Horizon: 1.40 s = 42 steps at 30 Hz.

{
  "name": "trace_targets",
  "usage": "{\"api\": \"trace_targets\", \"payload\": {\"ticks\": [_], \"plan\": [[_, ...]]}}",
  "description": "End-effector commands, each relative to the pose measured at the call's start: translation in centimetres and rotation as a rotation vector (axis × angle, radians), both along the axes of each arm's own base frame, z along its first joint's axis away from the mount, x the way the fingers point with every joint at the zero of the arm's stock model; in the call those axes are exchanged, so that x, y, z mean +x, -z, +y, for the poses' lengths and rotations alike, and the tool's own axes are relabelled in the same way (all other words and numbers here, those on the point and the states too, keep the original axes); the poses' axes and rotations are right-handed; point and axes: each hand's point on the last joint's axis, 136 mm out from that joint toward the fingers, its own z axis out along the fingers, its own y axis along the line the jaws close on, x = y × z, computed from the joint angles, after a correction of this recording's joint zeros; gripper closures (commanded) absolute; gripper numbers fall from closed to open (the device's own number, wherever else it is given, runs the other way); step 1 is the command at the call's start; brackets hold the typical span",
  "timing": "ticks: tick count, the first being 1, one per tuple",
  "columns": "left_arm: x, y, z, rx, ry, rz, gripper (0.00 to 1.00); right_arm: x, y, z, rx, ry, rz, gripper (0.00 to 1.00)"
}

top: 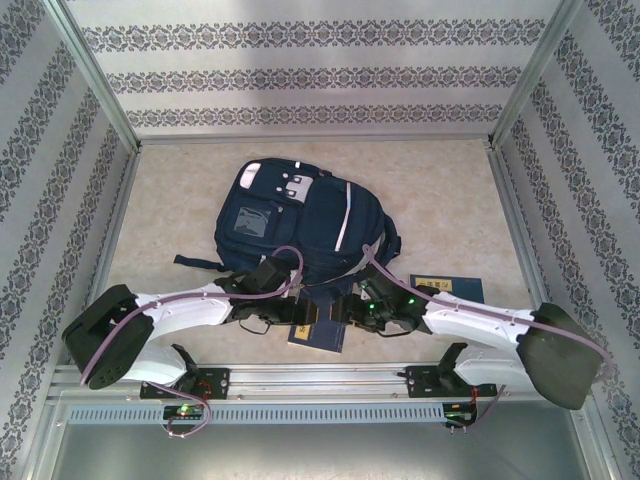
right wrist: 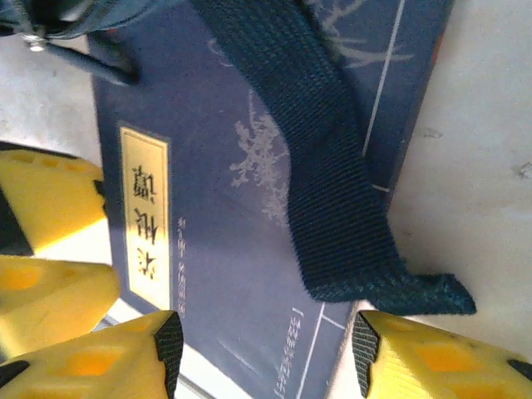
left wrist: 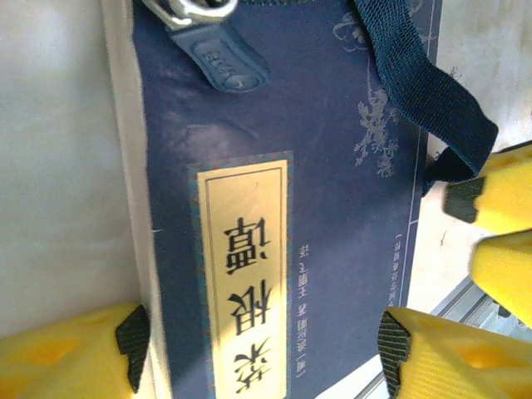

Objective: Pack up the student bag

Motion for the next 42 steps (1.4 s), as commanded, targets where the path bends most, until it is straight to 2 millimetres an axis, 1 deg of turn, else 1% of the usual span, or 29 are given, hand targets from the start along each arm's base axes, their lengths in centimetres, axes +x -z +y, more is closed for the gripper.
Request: {"api": "trace_targets", "payload": {"ticks": [1,5,9,12,15,19,23,25,27,30,32,35,38,39,42], "plan": [[0.4,0.0,-0.5,-0.053,-0.013,0.004,0.29,0.2,0.1,0.8,0.025,0.021,0.001,0.42],[0.1,0.0,-0.4,-0.06,-0.007,0.008,0.32,0.3,0.5,0.4,-0.017,0.032,-0.004,0.42],[-0.1,0.0,-0.6,-0.071,0.004,0.014,0.33,0.2,1.6,0.0,-0.058,0.042,0.011,0.42],[-0.3,0.2,-0.8,-0.082,0.014,0.027,0.36,0.0,2.2,0.4,-0.044,0.04,0.028,0.42],[-0.4,0.5,-1.0,-0.089,0.021,0.038,0.38,0.1,2.3,0.8,-0.017,0.048,0.03,0.43],[-0.5,0.7,-1.7,-0.119,0.029,0.058,0.43,0.7,1.0,2.1,0.066,0.063,0.006,0.43],[-0.7,0.8,-1.9,-0.117,0.042,0.066,0.5,1.6,-1.2,2.9,0.158,0.098,-0.041,0.44],[-0.8,0.8,-1.9,-0.115,0.049,0.068,0.53,2.0,-2.2,3.0,0.182,0.113,-0.063,0.44],[-0.9,0.8,-1.9,-0.114,0.052,0.068,0.55,2.1,-2.9,3.0,0.198,0.119,-0.079,0.44],[-0.9,0.3,-2.2,-0.136,0.057,0.065,0.57,2.1,-2.7,2.6,0.187,0.128,-0.086,0.44],[-0.9,-0.2,-2.5,-0.153,0.059,0.062,0.61,2.0,-2.2,2.4,0.173,0.129,-0.082,0.44],[-0.6,-1.1,-2.6,-0.165,0.054,0.049,0.7,1.9,-1.4,2.2,0.161,0.132,-0.073,0.44],[-0.5,-1.8,-2.7,-0.176,0.049,0.035,0.74,1.8,-1.1,2.2,0.17,0.137,-0.068,0.44],[-0.4,-1.8,-2.7,-0.175,0.05,0.035,0.77,1.8,-1.2,2.2,0.176,0.136,-0.068,0.44],[-0.5,-1.6,-2.8,-0.177,0.046,0.045,0.91,1.7,-1.4,2.2,0.178,0.125,-0.078,0.44]]}}
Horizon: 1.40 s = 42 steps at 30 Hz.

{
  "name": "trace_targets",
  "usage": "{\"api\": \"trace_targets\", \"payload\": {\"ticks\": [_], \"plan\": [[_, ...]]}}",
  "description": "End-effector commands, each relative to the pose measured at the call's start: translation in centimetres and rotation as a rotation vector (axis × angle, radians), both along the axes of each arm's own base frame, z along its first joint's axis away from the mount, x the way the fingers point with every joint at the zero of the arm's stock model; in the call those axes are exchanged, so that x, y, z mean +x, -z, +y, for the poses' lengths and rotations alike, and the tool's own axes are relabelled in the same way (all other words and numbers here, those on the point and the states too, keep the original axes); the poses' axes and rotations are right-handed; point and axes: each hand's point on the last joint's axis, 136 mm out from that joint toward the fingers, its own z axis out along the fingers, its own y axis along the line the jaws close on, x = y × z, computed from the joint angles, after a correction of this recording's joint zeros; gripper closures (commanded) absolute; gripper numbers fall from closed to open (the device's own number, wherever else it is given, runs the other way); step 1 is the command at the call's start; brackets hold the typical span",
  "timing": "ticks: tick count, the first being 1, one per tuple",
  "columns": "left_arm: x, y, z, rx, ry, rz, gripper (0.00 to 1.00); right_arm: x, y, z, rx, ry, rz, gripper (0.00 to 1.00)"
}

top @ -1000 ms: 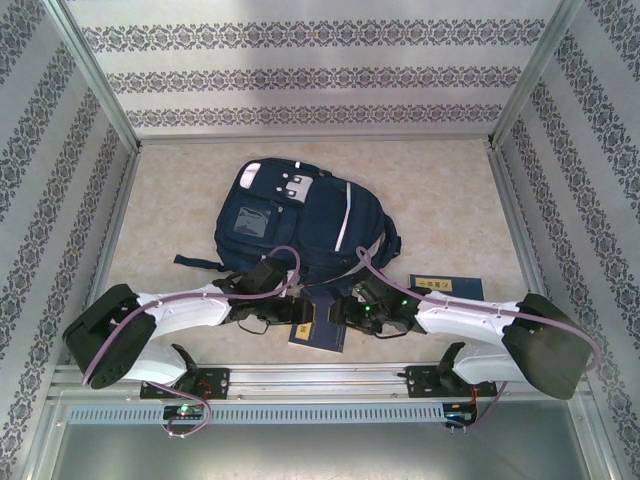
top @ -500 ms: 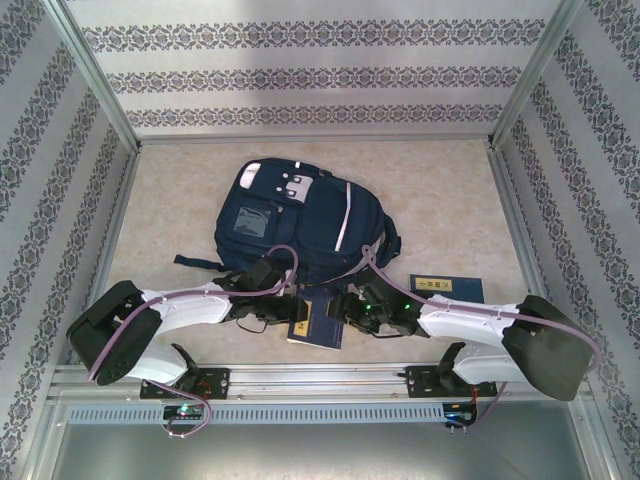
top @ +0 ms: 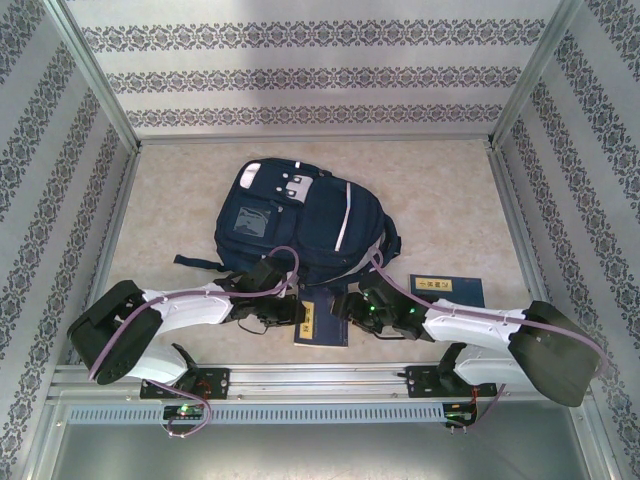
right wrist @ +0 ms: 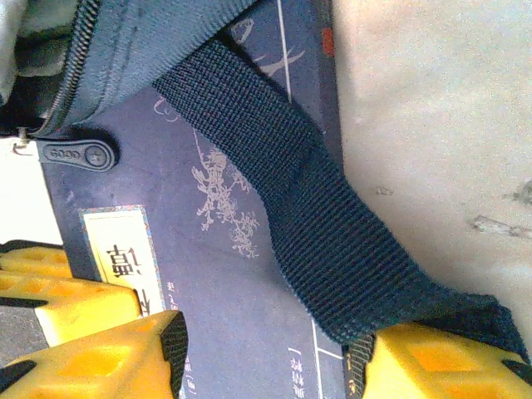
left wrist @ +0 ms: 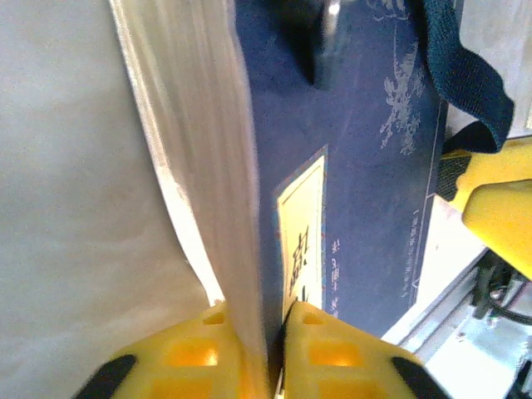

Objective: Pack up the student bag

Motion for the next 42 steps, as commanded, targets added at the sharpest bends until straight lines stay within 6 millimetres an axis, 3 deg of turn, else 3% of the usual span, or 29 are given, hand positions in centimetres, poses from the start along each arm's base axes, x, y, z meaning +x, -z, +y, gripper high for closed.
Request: {"api": "trace_targets", "payload": {"ticks": [1,3,8,18,28,33,35,39,40,42], "plan": [[-0.2,-2.3,-2.7,-0.134,0.068,-0.038,0.95,0.3,-2.3,2.1,0.108,-0.044,-0.053,0.44],[-0.2,-2.4,-3.0,-0.155,0.059,-0.033,1.0,0.2,-2.2,1.7,0.092,-0.041,-0.059,0.44],[0.2,-3.3,-3.1,-0.181,0.031,-0.041,1.0,-0.1,-1.5,0.4,0.027,-0.049,-0.068,0.43],[1.3,-6.9,-2.9,-0.276,-0.061,-0.066,1.0,-1.3,-0.3,-3.2,-0.019,-0.024,-0.054,0.31],[1.7,-7.6,-3.4,-0.33,-0.094,-0.054,1.0,-1.7,-3.3,-0.4,0.238,-0.059,-0.059,0.29],[1.8,-7.6,-3.5,-0.354,-0.11,-0.044,1.0,-0.9,-4.8,0.5,0.328,-0.008,-0.058,0.4],[1.7,-7.6,-3.5,-0.351,-0.111,-0.04,1.0,-0.4,-5.1,0.2,0.33,0.027,-0.066,0.52],[1.5,-7.5,-2.6,-0.304,-0.121,-0.051,1.0,0.1,-5.3,-1.2,0.314,0.125,-0.067,0.85],[1.5,-7.3,-2.3,-0.275,-0.121,-0.059,0.97,0.0,-5.3,-1.6,0.31,0.146,-0.061,0.9],[1.3,-7.2,-1.4,-0.223,-0.117,-0.077,0.73,-0.2,-5.7,-2.2,0.302,0.172,-0.053,0.95]]}}
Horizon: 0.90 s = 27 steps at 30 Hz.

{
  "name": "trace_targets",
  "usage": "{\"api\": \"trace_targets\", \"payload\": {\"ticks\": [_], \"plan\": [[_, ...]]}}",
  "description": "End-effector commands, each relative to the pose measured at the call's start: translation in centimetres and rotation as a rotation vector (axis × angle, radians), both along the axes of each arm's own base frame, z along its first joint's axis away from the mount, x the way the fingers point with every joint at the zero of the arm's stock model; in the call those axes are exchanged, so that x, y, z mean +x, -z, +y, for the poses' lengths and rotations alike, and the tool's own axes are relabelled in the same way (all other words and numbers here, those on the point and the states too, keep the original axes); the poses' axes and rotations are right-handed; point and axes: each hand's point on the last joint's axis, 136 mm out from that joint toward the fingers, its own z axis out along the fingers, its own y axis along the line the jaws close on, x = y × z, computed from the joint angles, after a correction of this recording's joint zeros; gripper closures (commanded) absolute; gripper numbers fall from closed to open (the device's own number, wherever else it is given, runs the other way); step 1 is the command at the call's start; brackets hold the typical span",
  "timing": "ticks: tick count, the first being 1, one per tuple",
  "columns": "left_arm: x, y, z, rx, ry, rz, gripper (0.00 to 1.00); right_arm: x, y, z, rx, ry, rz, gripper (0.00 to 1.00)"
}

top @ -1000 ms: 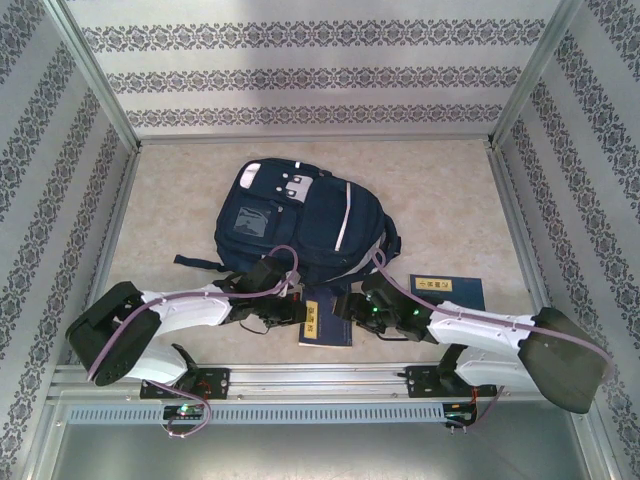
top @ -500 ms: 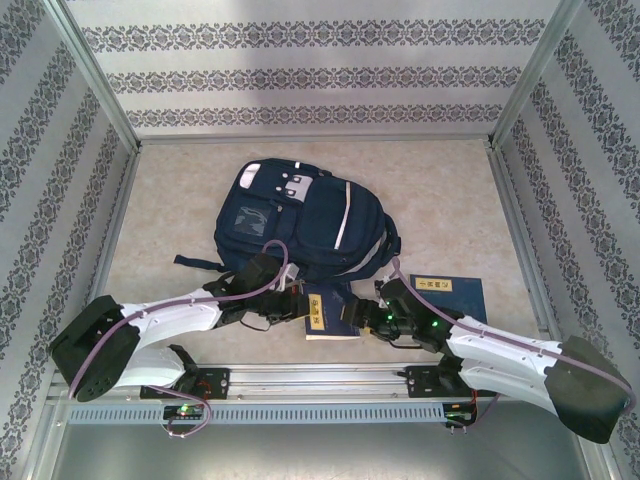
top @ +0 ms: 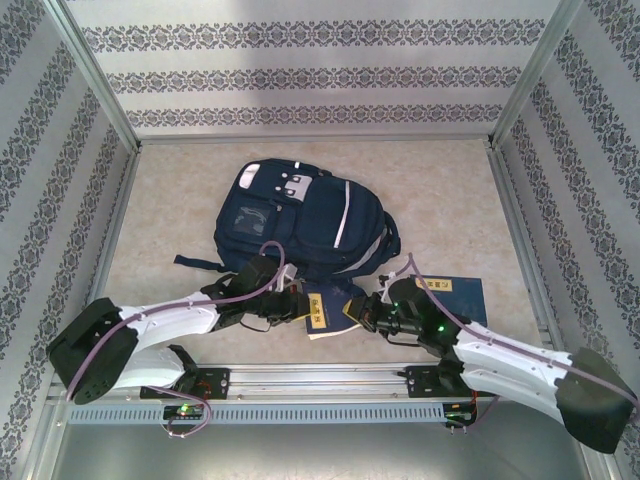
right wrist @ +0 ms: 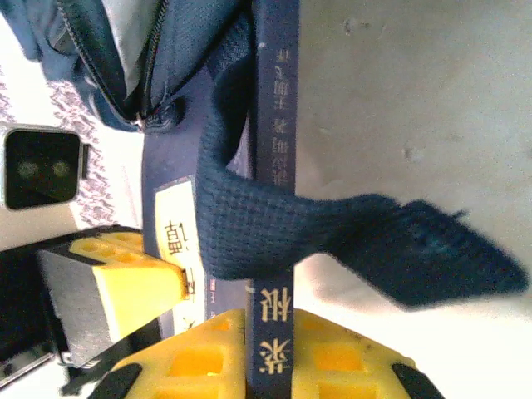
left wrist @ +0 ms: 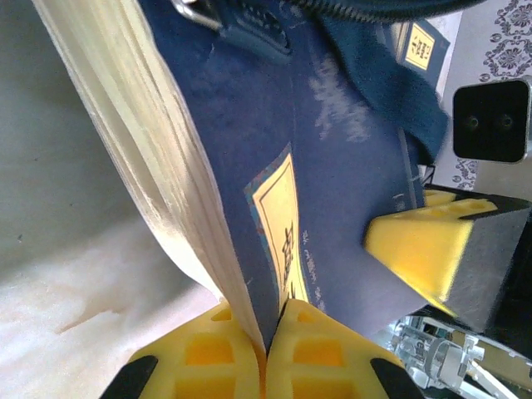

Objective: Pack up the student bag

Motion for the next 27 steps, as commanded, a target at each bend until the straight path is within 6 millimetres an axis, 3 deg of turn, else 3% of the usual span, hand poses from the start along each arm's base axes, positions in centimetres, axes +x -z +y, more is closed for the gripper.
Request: {"api": "trace_targets", "payload": {"ticks": [1,3,6,13,22,27], "plan": [[0.6,-1.7,1.0,0.056,0.002,-0.097,0.61,0.5,-1.0,-1.2,-0.009,0.086,0.004,0.97],[0.5,-2.4,2.1,0.123,0.001,-0.126,0.46,-0.1,-1.6,-1.8,-0.031,0.089,0.024,0.98],[0.6,-4.4,4.5,0.247,-0.013,-0.193,0.35,-0.8,-3.1,-2.8,-0.066,0.106,0.036,0.98],[2.1,-10.5,8.5,0.4,-0.069,-0.374,0.24,-0.7,-8.7,-3.2,-0.053,0.115,-0.022,0.99],[4.2,-12.9,7.2,0.313,-0.088,-0.377,0.18,0.4,-17.5,-0.7,-0.022,-0.006,-0.214,0.99],[5.2,-16.4,4.4,0.006,-0.105,-0.351,0.02,0.9,-23.1,1.7,0.036,-0.121,-0.4,1.0]]}}
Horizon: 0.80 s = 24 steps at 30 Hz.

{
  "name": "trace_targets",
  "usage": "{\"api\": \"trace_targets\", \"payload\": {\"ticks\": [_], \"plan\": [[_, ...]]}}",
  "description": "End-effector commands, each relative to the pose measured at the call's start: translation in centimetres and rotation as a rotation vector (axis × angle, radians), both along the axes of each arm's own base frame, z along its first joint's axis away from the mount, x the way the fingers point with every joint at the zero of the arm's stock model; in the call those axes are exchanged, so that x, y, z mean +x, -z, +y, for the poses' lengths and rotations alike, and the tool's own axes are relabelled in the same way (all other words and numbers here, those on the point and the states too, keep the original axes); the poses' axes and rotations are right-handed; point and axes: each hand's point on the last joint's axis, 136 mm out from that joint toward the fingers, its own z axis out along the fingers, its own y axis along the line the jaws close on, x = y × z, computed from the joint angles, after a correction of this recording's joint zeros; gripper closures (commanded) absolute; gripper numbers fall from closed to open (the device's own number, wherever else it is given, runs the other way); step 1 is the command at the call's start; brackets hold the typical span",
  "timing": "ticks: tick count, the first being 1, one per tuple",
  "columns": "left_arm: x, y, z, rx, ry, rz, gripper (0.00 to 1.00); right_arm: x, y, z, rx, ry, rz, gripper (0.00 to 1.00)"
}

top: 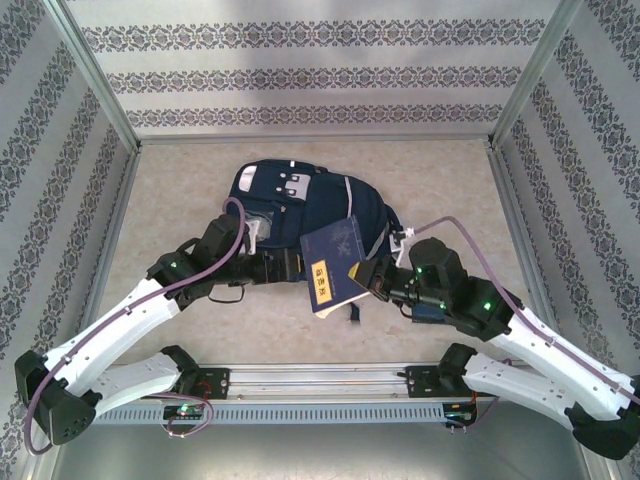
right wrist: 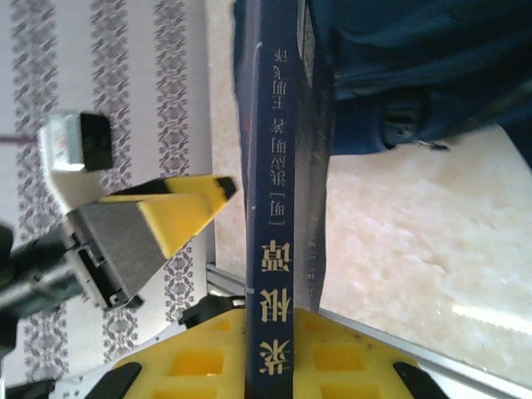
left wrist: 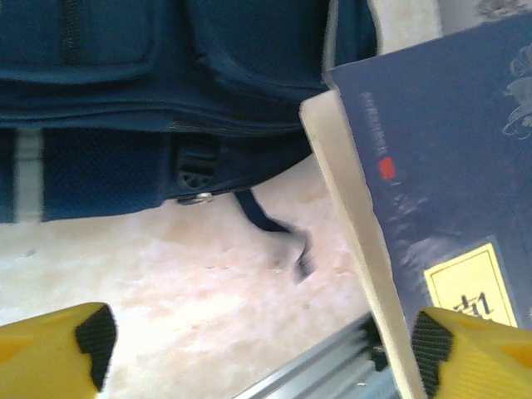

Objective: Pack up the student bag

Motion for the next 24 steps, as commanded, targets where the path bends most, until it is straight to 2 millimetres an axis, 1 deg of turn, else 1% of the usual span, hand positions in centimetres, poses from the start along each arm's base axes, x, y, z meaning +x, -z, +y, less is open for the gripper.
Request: {"api": "trace_targets", "payload": {"ticks": [1,3,5,7,9,13,17,19,20,22,24], "plan": [[0.7,-4.6,-2.6,-0.275,0.044,-0.041,0.0,0.0,-5.5,1.9,0.083,-0.111,-0.204,1.0],[1.0,-6.3,-3.7,-0.385,0.067,-0.054,0.0,0.4,-7.1,2.7,0.125,-0.129,-0.256,1.0],[1.4,-7.3,-4.6,-0.453,0.086,-0.05,0.0,0.7,-8.5,3.4,0.177,-0.152,-0.295,1.0],[1.7,-7.8,-4.9,-0.485,0.087,-0.053,0.01,0.9,-9.7,4.2,0.225,-0.176,-0.325,1.0],[2.0,-8.7,-4.8,-0.525,0.077,-0.073,0.04,1.2,-10.4,4.5,0.266,-0.179,-0.346,1.0],[2.5,-10.8,-4.3,-0.611,0.054,-0.129,0.08,2.1,-10.9,4.4,0.333,-0.16,-0.352,1.0],[2.6,-12.0,-4.3,-0.65,0.061,-0.161,0.1,2.8,-10.9,3.7,0.365,-0.135,-0.35,1.0],[2.7,-12.7,-4.1,-0.678,0.055,-0.181,0.14,3.0,-10.7,3.3,0.364,-0.125,-0.348,1.0],[2.7,-13.1,-4.0,-0.693,0.052,-0.192,0.18,3.1,-10.6,3.1,0.363,-0.119,-0.346,1.0],[2.8,-14.0,-3.9,-0.719,0.057,-0.222,0.28,3.4,-10.2,2.6,0.356,-0.109,-0.34,1.0],[2.7,-14.7,-3.9,-0.732,0.063,-0.239,0.43,3.8,-9.6,2.1,0.342,-0.097,-0.333,1.0]]}}
